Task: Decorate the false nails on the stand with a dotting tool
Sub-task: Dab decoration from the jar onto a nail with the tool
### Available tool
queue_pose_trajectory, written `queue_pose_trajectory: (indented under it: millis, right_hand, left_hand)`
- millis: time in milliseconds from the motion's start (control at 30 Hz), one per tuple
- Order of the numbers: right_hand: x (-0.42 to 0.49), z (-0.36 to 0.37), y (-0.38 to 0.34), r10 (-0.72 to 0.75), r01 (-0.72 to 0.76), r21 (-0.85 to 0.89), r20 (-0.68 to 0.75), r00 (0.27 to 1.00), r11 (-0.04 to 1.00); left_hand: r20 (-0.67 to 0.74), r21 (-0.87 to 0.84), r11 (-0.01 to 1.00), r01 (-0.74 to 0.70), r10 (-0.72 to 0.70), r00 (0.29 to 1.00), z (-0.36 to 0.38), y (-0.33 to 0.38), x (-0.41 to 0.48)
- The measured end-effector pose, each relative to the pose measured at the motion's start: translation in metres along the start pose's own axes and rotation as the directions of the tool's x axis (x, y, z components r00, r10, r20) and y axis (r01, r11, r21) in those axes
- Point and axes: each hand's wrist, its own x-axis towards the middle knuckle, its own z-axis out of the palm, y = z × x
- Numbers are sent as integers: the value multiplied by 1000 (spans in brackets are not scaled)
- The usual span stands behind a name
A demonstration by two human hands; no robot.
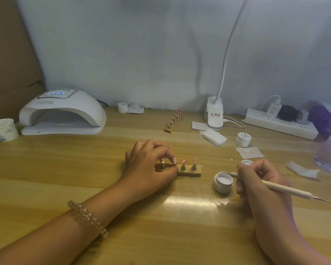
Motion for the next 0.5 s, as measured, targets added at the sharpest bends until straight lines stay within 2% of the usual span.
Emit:
queue_pose_trajectory:
  millis: [133, 333, 500]
  right_hand:
    - [1, -1, 2, -4, 4, 1, -3, 1000, 1000]
    - [2, 1, 4, -7, 8, -25, 1, 1000, 1000]
    - [1, 1, 1, -3, 3, -41, 8, 1000, 999]
  left_hand:
    - [-32, 25, 1000, -1, 1, 999, 0, 1, 0]
    - [-37, 158, 979, -131, 138, 990, 3, 11, 1]
    - [-64, 181, 976, -124, 138, 988, 5, 13, 2]
